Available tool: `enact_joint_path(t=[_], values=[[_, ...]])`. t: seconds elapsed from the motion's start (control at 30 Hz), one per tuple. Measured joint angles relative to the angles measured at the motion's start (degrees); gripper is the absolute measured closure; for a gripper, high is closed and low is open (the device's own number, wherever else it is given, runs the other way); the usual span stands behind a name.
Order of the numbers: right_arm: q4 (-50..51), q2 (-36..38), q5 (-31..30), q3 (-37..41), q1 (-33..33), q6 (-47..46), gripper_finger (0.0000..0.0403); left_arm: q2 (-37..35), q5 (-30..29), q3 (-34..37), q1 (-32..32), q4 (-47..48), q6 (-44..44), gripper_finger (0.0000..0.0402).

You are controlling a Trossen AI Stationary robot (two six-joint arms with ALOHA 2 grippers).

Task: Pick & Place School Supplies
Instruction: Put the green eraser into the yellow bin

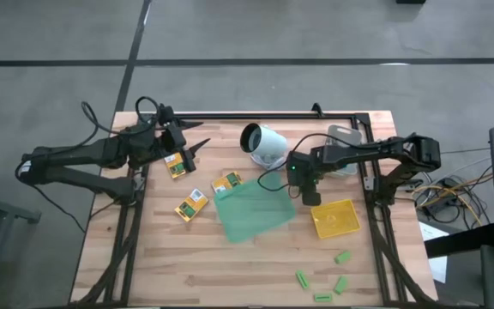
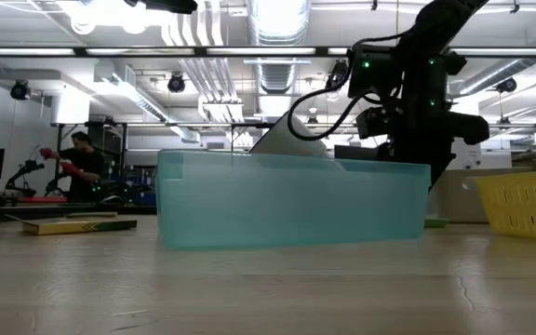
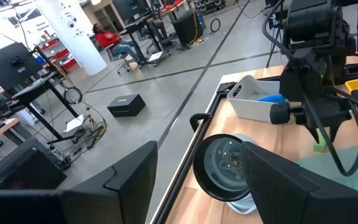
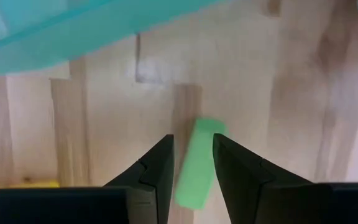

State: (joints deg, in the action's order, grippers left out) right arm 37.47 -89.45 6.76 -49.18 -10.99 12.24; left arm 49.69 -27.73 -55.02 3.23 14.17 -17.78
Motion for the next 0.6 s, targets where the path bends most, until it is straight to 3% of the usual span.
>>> enact_joint_path(t=[0.3, 0.6], values=[[-8.1, 0.2, 2.5, 4.3, -0.1, -0.1, 0.0296, 0.0, 0.0, 0.0, 0.0, 0.0, 0.0, 0.0165], [-8.5, 2.3, 1.4, 5.3, -0.1, -1.5, 0.0296, 0.0, 0.0, 0.0, 0.0, 0.0, 0.0, 0.0165]])
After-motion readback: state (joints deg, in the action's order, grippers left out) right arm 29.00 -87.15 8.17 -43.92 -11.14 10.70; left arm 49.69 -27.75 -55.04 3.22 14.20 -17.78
